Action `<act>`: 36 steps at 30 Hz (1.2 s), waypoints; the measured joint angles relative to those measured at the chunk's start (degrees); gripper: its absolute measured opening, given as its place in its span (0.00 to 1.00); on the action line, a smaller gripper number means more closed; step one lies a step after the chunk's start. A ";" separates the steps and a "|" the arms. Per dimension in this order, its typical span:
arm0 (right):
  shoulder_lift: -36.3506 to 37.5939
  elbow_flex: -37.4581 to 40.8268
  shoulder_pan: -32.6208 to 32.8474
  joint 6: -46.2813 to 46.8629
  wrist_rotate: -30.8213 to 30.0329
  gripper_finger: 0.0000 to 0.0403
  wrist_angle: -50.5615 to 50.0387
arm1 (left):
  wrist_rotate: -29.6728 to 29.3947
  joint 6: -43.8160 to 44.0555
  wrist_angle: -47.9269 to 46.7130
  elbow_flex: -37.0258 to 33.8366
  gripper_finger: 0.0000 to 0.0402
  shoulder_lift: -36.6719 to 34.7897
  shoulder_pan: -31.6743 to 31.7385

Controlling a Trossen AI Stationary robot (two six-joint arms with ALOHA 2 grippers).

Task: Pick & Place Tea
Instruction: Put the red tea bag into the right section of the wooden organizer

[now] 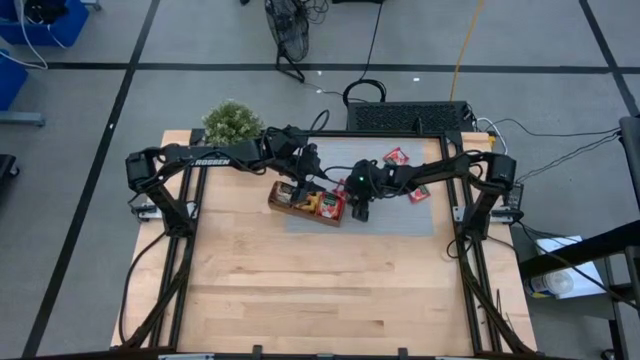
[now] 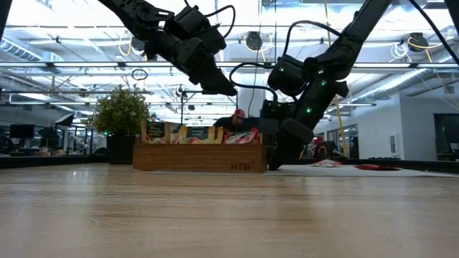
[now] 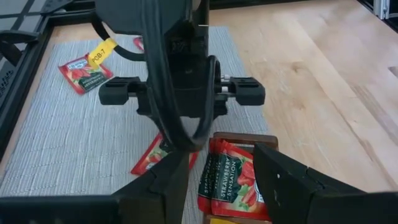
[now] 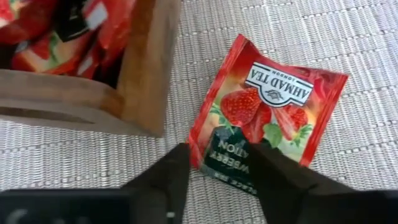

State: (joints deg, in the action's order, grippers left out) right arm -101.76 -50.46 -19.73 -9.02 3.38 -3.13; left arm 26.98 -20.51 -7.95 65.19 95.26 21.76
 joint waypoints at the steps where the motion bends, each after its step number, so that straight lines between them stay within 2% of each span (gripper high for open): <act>1: 0.00 0.00 0.00 0.28 -0.09 0.34 -0.01 | 0.00 0.00 -0.02 0.00 0.45 0.00 0.00; 6: -0.02 0.04 -0.02 0.23 -0.29 0.06 -0.06 | 0.00 -0.11 -0.06 0.00 0.45 0.00 0.00; 11: -0.04 0.11 0.75 0.04 -2.67 0.00 0.57 | 0.00 -0.09 -0.23 0.00 0.45 0.00 0.00; 14: 0.79 0.22 2.27 -1.17 -6.33 0.00 0.95 | 0.00 -0.07 -0.57 0.00 0.45 0.00 0.00; 21: 8.23 0.35 6.36 -5.79 -20.53 0.00 0.52 | 0.02 -0.07 -0.94 0.00 0.45 0.00 0.00; 25: 12.98 0.34 6.98 -5.86 -21.58 0.00 -0.05 | 0.02 -0.10 -0.93 0.00 0.45 0.00 0.00; 27: 14.90 0.29 6.46 -3.74 -24.40 0.01 0.06 | 0.03 -0.07 -0.92 0.00 0.45 0.00 0.00; 30: 17.61 0.26 3.47 -1.60 -31.64 0.05 -5.45 | 0.04 -0.07 -0.92 0.00 0.45 0.00 -0.04; 32: 19.51 0.29 -0.58 3.17 -33.49 0.10 -11.71 | 0.04 -0.07 -0.92 0.00 0.45 0.00 -0.17; 34: 21.07 0.32 -5.69 9.22 -30.98 0.18 -16.53 | 0.04 -0.06 -0.90 0.00 0.45 0.00 -0.26; 36: 21.60 0.26 -11.27 13.76 -25.40 0.26 -19.87 | 0.04 -0.13 -0.86 0.00 0.45 0.00 -0.51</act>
State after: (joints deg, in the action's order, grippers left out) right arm -80.16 -50.20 -31.00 4.74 -22.02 -23.00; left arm 27.03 -20.64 -8.81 65.19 95.26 21.25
